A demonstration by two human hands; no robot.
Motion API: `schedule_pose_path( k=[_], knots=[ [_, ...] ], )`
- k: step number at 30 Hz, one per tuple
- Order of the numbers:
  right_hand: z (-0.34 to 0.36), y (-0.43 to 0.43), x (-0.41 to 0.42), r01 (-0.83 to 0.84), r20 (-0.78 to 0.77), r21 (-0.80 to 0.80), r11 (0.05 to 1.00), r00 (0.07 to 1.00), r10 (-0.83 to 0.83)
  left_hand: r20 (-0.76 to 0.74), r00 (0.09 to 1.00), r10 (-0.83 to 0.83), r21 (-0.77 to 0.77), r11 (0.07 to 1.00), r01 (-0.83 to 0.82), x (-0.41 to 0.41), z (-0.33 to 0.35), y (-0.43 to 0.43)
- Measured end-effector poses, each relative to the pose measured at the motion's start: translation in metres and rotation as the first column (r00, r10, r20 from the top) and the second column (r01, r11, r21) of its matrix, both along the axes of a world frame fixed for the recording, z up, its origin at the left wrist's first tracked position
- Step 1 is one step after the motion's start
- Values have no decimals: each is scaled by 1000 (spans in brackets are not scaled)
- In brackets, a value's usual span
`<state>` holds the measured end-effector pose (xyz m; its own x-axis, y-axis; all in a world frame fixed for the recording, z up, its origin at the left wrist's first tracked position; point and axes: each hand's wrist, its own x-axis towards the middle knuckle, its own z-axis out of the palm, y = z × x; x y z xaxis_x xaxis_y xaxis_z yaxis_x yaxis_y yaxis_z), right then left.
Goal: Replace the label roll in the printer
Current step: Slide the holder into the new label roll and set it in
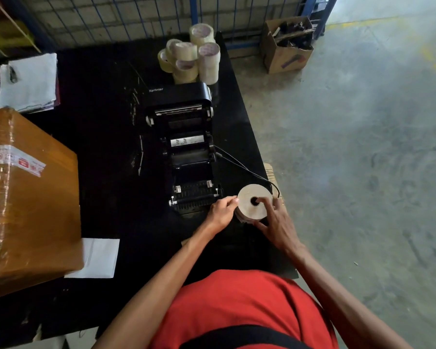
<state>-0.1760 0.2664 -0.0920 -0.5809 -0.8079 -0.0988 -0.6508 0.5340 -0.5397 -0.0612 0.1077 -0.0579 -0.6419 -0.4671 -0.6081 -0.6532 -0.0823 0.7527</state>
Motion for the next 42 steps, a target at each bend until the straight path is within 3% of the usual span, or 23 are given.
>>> schedule_pose_path(
  k=[4, 7, 11, 13, 14, 16, 18, 22, 26, 29, 32, 35, 37, 39, 42],
  knots=[
    [-1, -1, -1, -48, -21, 10, 999, 999, 48, -9, 1000, 12, 2, 1000, -12, 0, -1, -3],
    [2, -1, -5, -25, 48, 6, 1000, 999, 25, -26, 1000, -7, -33, 999, 7, 0, 0, -2],
    [22, 6, -11, 132, 277, -160, 978, 957, -84, -206, 977, -57, -259, 966, 1, -3, 10, -2],
    [41, 8, -12, 247, 481, -204, 947, 868, -122, -280, 959, -54, -385, 921, -60, -4, 19, -3],
    [51, 9, -11, 313, 617, -221, 924, 778, -116, -307, 951, -28, -394, 914, -100, -4, 25, -5],
    [68, 10, -8, 429, 846, -255, 866, 532, -14, -335, 938, 89, -286, 939, -191, -2, 41, -9],
    [82, 9, -5, 482, 931, -271, 833, 352, 100, -300, 934, 196, -83, 970, -230, 3, 56, -14],
    [99, -4, 5, 490, 956, -278, 826, 225, 188, -357, 907, 222, 308, 945, -110, 16, 67, -13],
    [109, -15, 11, 429, 941, -274, 860, 303, 148, -365, 855, 369, 369, 900, -231, 21, 74, -7],
    [114, -20, 16, 322, 859, -222, 920, 512, 28, -350, 822, 449, 424, 859, -289, 24, 72, -3],
    [117, -28, 14, 329, 653, -238, 914, 751, -100, -328, 809, 489, 441, 836, -326, 27, 67, -3],
    [123, -37, 3, 177, 265, -385, 906, 961, -75, -319, 823, 470, 385, 858, -341, 30, 62, -7],
    [130, -46, -1, -6, 36, -291, 957, 999, 17, -321, 826, 464, 376, 862, -339, 32, 57, -9],
    [135, -54, -2, -111, -47, -150, 982, 993, 105, -320, 830, 457, 372, 866, -333, 34, 53, -10],
    [142, -59, -4, -177, -116, -93, 980, 979, 166, -306, 831, 465, 361, 864, -351, 35, 49, -10]
  ],
)
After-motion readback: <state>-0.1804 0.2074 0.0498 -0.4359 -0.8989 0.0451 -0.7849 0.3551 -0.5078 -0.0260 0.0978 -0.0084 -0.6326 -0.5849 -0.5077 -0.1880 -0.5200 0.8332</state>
